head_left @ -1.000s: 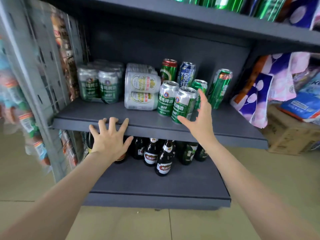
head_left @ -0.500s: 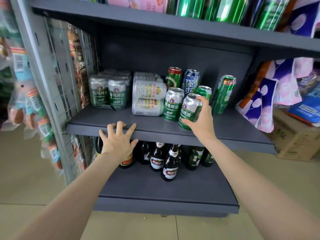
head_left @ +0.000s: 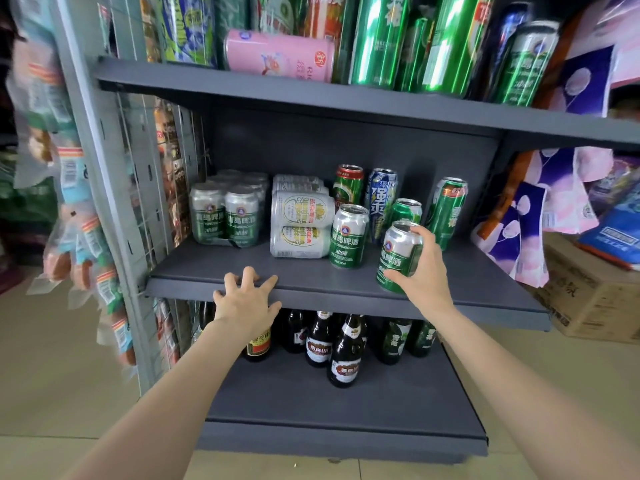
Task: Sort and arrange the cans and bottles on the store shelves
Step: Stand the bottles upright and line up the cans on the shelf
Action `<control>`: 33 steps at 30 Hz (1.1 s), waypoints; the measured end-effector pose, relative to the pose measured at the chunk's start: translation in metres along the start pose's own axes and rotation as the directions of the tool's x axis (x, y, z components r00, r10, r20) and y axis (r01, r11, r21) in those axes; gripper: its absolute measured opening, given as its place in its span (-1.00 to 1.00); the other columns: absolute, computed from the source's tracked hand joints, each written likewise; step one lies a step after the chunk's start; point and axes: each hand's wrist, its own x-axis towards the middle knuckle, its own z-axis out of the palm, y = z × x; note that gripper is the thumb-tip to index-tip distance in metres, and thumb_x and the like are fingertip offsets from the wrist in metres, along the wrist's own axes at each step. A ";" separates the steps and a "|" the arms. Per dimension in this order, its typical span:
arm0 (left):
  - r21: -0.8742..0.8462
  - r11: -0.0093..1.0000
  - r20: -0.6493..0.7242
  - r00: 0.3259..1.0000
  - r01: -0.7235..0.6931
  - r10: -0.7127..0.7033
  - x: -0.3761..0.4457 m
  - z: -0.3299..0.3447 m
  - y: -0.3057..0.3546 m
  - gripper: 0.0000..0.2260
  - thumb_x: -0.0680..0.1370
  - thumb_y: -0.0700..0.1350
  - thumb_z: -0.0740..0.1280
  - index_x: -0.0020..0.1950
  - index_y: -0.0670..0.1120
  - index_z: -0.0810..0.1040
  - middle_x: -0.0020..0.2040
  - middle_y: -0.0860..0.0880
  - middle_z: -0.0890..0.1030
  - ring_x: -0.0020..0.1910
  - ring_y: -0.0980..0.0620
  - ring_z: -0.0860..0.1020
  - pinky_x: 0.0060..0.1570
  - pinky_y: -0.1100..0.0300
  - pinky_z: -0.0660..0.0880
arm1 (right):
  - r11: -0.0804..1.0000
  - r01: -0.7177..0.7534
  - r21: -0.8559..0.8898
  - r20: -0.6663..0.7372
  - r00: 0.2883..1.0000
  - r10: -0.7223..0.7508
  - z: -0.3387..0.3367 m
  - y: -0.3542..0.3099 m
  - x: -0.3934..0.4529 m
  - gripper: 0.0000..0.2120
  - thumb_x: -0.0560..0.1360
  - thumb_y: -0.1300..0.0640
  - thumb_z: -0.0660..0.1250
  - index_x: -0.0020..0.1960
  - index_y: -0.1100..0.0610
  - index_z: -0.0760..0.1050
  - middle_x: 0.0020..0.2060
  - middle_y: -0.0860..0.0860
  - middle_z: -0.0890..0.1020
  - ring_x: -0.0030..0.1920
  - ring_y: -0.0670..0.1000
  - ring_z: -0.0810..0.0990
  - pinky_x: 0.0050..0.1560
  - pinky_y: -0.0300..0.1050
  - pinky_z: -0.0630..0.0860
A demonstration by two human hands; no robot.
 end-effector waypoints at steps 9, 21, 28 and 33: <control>-0.051 0.998 0.002 1.000 0.031 -0.031 0.020 -0.030 0.014 -0.59 0.62 0.09 0.04 0.46 0.02 0.23 0.34 -0.10 0.29 0.31 -0.20 0.30 0.32 -0.08 0.24 | 0.973 -0.175 -0.154 -0.043 0.984 0.170 -0.016 0.025 0.040 -0.25 0.39 0.29 0.45 0.41 -0.03 0.13 0.28 0.17 0.31 0.22 0.25 0.41 0.10 0.08 0.39; 0.057 0.988 -0.365 0.918 -0.144 0.155 0.081 -0.061 0.038 -0.34 0.56 0.06 0.23 0.52 0.08 -0.11 0.49 -0.16 0.01 0.45 -0.24 0.06 0.35 -0.10 0.21 | 0.818 -0.063 -0.572 -0.099 0.995 0.007 -0.005 0.022 0.062 -0.36 0.37 0.13 0.49 0.34 0.15 0.27 0.39 0.25 0.12 0.32 0.32 0.22 0.33 0.18 0.27; 0.173 0.981 -0.293 0.946 -0.092 0.140 0.108 -0.062 0.052 -0.23 0.55 0.05 0.26 0.50 0.12 -0.27 0.53 -0.12 -0.11 0.49 -0.26 -0.14 0.42 -0.16 0.03 | 0.962 0.220 -0.163 0.272 0.947 -0.171 0.041 -0.028 0.083 -0.38 0.41 0.06 0.45 0.37 0.06 0.23 0.34 0.11 0.26 0.33 0.13 0.32 0.32 -0.03 0.30; 0.192 0.979 -0.303 0.944 -0.071 0.128 0.110 -0.061 0.055 -0.23 0.56 -0.03 0.28 0.50 0.10 -0.26 0.52 -0.13 -0.08 0.49 -0.27 -0.12 0.42 -0.13 0.08 | 0.998 0.058 0.015 0.298 0.953 -0.060 0.058 -0.028 0.091 -0.43 0.39 0.15 0.47 0.31 0.05 0.29 0.22 0.07 0.36 0.15 0.02 0.41 0.09 -0.20 0.32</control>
